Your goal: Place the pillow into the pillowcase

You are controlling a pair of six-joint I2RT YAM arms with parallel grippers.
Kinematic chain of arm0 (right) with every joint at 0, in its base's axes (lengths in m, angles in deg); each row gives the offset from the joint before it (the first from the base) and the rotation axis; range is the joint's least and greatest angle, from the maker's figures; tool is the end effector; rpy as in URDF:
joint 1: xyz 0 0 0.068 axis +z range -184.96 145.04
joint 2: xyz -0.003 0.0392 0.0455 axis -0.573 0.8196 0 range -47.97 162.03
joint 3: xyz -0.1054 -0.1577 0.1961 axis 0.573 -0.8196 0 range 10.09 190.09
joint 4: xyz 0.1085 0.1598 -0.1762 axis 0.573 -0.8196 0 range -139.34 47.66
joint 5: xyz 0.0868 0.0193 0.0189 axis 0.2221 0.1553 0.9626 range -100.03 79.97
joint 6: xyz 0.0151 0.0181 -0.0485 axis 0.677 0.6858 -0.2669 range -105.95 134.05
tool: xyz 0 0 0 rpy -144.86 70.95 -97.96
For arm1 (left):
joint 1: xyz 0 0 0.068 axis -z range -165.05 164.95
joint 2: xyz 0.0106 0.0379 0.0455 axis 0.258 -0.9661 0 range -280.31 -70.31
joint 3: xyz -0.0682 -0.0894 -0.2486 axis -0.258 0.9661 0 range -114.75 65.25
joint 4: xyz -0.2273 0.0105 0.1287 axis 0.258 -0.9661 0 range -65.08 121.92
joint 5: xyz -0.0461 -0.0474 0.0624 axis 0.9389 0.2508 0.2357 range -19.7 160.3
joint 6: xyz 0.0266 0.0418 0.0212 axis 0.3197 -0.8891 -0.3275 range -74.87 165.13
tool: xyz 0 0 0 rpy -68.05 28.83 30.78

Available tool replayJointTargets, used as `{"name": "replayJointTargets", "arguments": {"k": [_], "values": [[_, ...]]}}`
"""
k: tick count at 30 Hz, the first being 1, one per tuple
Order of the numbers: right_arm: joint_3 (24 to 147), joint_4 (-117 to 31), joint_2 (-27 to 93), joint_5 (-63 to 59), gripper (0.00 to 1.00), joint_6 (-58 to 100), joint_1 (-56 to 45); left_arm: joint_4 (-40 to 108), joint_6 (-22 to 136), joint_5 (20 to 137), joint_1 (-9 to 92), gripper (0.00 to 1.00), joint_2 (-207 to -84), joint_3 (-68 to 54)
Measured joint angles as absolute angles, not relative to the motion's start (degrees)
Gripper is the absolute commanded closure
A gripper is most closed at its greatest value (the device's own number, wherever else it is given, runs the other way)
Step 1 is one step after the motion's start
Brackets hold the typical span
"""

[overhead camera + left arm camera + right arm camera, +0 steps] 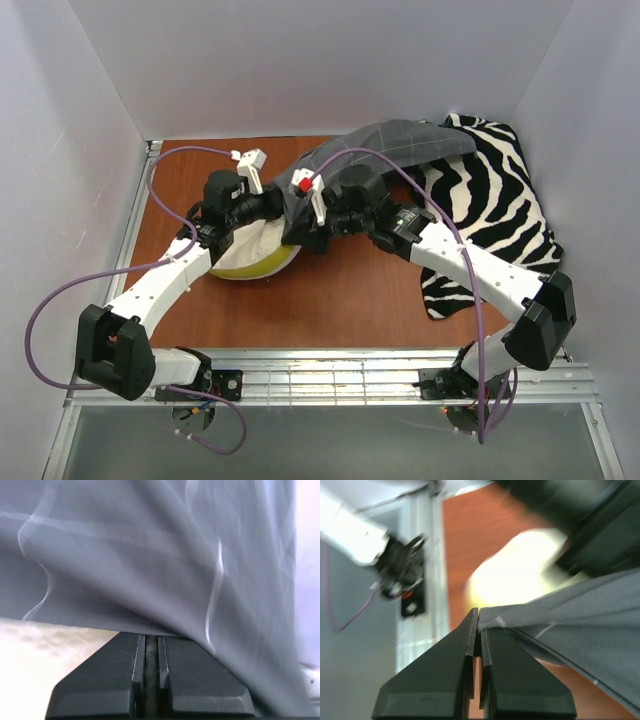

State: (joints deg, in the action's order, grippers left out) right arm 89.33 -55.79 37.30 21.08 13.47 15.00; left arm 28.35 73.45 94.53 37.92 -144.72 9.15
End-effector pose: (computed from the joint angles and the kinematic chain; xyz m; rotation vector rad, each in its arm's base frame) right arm 0.2091 0.2771 0.3756 -1.1959 1.6221 1.0839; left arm 0.2698 -0.1302 0.3081 0.1996 2.0434 -0.9873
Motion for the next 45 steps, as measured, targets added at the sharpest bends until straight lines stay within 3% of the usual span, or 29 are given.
{"name": "replayJointTargets", "arguments": {"k": [7, 12, 14, 15, 20, 21, 23, 24, 27, 32, 33, 36, 42, 45], "values": [[76.6, -57.8, 33.0, 27.6, 0.99, 11.8, 15.1, 31.0, 80.6, 95.0, 29.2, 1.00, -144.5, 12.4], [70.7, -61.0, 29.3, 29.0, 0.99, 10.2, 14.1, 33.7, 81.2, 94.5, 35.7, 1.00, -147.1, 17.4], [69.0, -61.6, 28.9, 29.7, 0.99, 10.2, 13.7, 34.4, 79.4, 93.7, 41.0, 0.89, -150.0, 17.5], [68.2, -61.8, 28.8, 30.0, 0.99, 10.3, 13.5, 34.4, 78.1, 93.7, 43.3, 0.68, -151.4, 17.5], [64.3, -63.2, 28.3, 32.2, 0.99, 11.5, 11.0, 23.1, 68.2, 97.8, 43.3, 0.17, -154.7, 15.4], [63.5, -63.3, 27.9, 33.0, 0.99, 12.1, 9.9, 19.9, 65.6, 99.8, 41.6, 0.08, -153.9, 14.8], [61.6, -64.0, 26.2, 34.5, 0.98, 12.3, 7.6, 12.7, 59.7, 105.0, 36.0, 0.02, -151.1, 13.2], [60.7, -64.9, 25.1, 34.7, 0.73, 12.0, 6.7, 8.8, 56.2, 107.4, 32.4, 0.02, -149.6, 11.7], [59.6, -69.7, 22.3, 36.7, 0.46, 10.4, 5.6, -0.8, 45.2, 112.7, 21.3, 0.02, -146.2, 4.2], [62.6, -75.0, 23.2, 37.7, 0.34, 7.5, 5.7, -6.8, 32.2, 115.5, 12.6, 0.02, -147.8, -1.7], [64.2, -75.8, 24.3, 37.7, 0.27, 7.2, 5.7, -7.5, 30.6, 115.4, 11.6, 0.02, -149.3, -1.6], [69.4, -76.8, 27.2, 36.9, 0.22, 6.4, 5.6, -8.1, 26.5, 113.4, 8.8, 0.02, -157.0, -1.3], [80.8, -76.8, 35.4, 26.7, 0.26, 5.3, 5.5, -9.9, 18.7, 109.7, 2.8, 0.02, -177.0, -8.7], [91.5, -76.2, 44.6, 21.9, 0.26, 5.0, 4.8, -11.2, 14.9, 111.1, 1.4, 0.02, -180.4, -10.1]]}}
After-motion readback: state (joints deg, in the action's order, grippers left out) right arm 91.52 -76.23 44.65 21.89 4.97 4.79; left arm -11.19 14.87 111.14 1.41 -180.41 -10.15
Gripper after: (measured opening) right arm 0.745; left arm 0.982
